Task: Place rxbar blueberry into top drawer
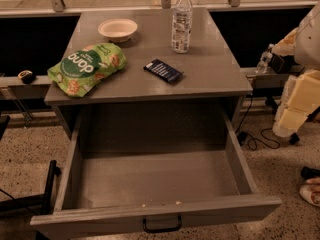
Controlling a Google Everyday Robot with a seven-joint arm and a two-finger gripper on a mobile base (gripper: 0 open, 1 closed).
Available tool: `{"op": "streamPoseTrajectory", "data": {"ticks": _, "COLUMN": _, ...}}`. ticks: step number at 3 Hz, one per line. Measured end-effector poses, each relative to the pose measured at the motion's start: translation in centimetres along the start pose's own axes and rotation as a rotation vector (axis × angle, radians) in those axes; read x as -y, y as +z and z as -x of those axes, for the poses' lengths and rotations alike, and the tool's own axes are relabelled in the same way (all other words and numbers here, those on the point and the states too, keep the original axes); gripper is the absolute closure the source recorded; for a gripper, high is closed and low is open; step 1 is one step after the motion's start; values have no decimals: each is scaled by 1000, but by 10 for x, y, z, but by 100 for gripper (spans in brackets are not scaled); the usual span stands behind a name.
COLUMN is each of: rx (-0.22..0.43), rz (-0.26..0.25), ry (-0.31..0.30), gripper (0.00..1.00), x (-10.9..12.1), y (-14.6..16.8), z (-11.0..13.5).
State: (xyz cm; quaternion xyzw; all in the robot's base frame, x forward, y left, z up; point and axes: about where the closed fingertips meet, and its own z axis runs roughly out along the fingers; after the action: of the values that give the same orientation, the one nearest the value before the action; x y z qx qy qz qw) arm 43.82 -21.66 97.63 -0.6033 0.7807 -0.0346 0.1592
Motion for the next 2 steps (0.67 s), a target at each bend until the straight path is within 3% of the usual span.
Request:
{"op": "streamPoseTrajectory", "data": {"ticks": 1, "rx": 9, "rz": -4, "ry": 1, "gripper": 0, "x": 2, "y": 1, "z": 2}}
{"op": "streamPoseTrajectory", "data": {"ticks": 2, "rx": 94, "rz": -36, "ry": 9, "gripper": 0, "x": 16, "y": 14, "z": 24}}
